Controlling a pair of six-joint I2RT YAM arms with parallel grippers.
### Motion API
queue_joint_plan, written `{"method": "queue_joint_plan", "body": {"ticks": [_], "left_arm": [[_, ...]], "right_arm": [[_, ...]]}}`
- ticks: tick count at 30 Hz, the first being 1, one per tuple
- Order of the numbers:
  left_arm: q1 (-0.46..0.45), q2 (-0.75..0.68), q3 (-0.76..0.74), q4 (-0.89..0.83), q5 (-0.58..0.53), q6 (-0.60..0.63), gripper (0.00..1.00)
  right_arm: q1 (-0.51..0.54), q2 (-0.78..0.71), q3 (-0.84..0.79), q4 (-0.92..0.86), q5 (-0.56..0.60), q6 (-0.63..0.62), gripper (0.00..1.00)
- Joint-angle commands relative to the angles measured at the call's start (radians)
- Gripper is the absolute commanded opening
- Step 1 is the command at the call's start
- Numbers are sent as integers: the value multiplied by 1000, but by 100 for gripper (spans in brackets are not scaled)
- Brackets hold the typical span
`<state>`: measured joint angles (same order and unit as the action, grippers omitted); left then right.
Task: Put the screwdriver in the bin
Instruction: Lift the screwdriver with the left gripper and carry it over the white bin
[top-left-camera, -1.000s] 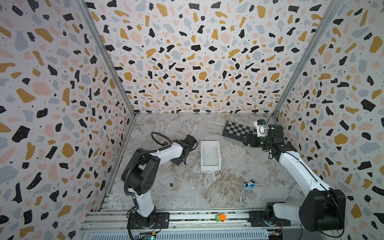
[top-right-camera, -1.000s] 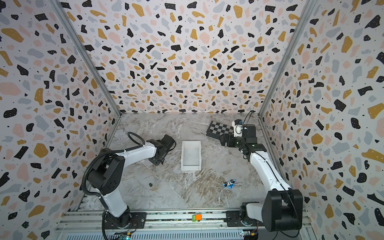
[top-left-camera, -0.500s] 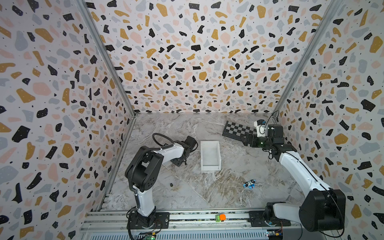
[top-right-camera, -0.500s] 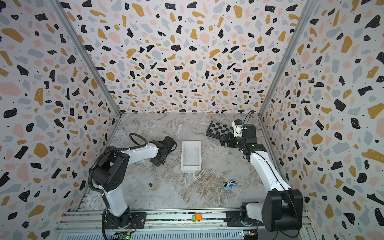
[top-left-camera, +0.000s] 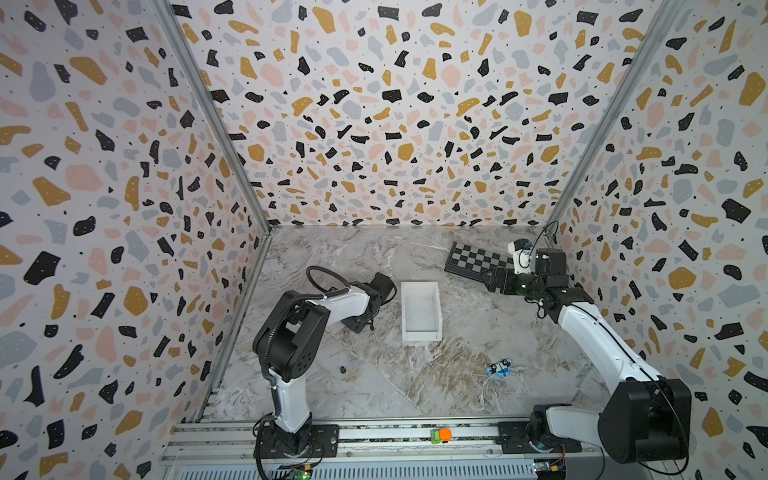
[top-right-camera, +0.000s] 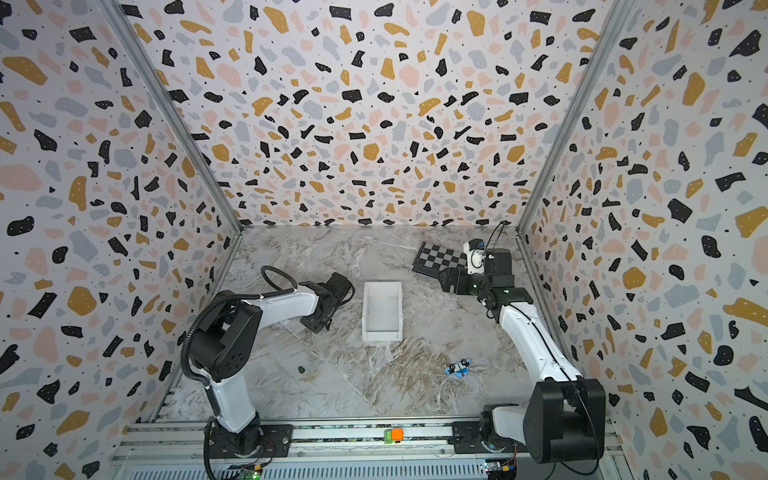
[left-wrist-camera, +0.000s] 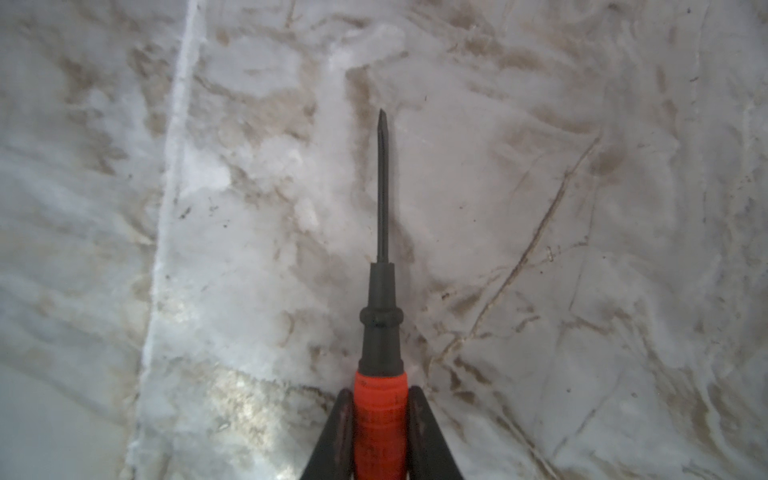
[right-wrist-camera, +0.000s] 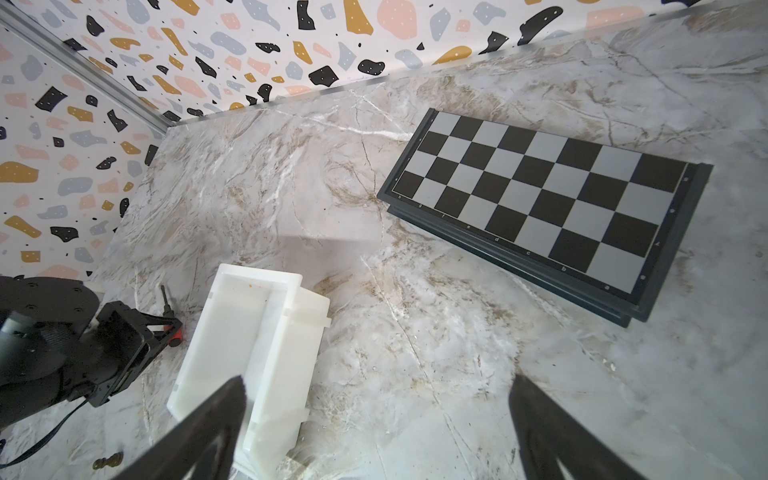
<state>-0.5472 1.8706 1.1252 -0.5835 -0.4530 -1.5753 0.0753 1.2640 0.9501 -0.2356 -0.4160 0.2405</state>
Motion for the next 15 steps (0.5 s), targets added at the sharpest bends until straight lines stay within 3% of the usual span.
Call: {"method": "queue_joint_plan", "body": {"ticks": [1,8,11,15], "left_arm": [[-9,8,22,-43,-4,7,11],[-55,-76,146,-134,-116,92,5],[-106,-96,236,-182,-185,196,4],[-166,-102,334,-190,-184,450,3]], "right_arm": [[3,-9,8,-1,-17,-7,99],[6,-29,15,-9,-24,10,99],[8,-36,16,-19,-22,14,99],[8,-37,27,-51,-7,10,99]]}}
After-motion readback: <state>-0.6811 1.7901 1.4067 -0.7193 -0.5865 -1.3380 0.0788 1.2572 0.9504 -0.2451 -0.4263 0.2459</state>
